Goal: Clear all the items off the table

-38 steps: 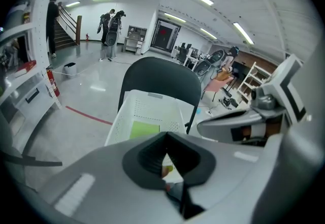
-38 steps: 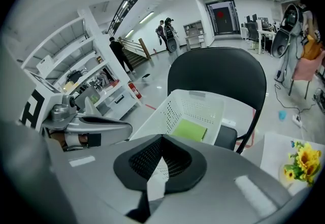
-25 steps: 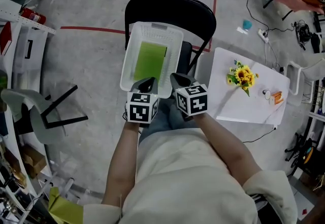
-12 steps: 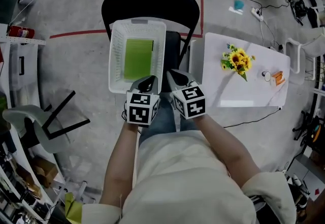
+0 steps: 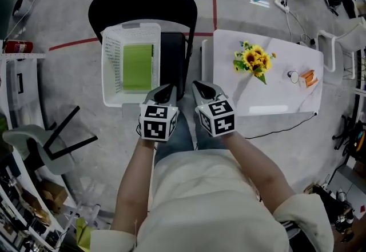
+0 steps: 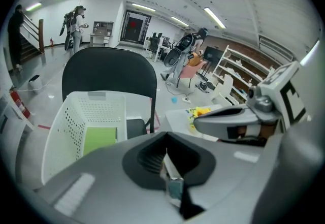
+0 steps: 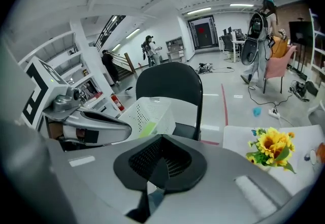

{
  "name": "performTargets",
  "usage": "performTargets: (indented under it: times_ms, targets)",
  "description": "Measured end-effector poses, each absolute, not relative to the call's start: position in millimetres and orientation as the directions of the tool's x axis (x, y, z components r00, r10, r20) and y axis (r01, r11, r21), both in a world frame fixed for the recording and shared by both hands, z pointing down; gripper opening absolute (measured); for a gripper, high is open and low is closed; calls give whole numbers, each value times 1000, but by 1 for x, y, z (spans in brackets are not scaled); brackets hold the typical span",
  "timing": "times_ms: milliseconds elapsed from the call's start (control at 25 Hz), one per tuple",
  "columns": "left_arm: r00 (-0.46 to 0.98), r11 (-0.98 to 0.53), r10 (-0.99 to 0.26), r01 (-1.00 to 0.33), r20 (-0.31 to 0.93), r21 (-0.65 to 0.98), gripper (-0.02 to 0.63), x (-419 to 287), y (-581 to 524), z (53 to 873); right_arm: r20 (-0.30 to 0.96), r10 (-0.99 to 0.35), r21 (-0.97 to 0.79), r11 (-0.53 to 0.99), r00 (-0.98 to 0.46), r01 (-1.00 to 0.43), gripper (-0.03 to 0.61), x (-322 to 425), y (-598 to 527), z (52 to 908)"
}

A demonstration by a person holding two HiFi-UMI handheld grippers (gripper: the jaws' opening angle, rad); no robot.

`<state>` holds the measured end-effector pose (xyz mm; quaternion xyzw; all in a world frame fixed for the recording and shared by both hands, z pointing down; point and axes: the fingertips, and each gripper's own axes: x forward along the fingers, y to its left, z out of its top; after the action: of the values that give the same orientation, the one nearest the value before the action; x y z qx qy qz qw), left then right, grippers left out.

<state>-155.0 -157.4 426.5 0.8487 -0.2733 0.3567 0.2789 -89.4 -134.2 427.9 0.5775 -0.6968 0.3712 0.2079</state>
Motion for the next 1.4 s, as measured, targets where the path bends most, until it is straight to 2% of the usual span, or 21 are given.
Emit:
performTargets:
  times_ms: [800,1400]
  targets:
    - [613,-769,-199,-581,765,266,8,-24,-90,433,705,-693,-285,-82,-151,-955,-2,46,-59,436]
    - [614,-783,-163,-556,773,277,8,55,-48,479,715,-694,-263,-160,-81,-952,-2,136,-5,486]
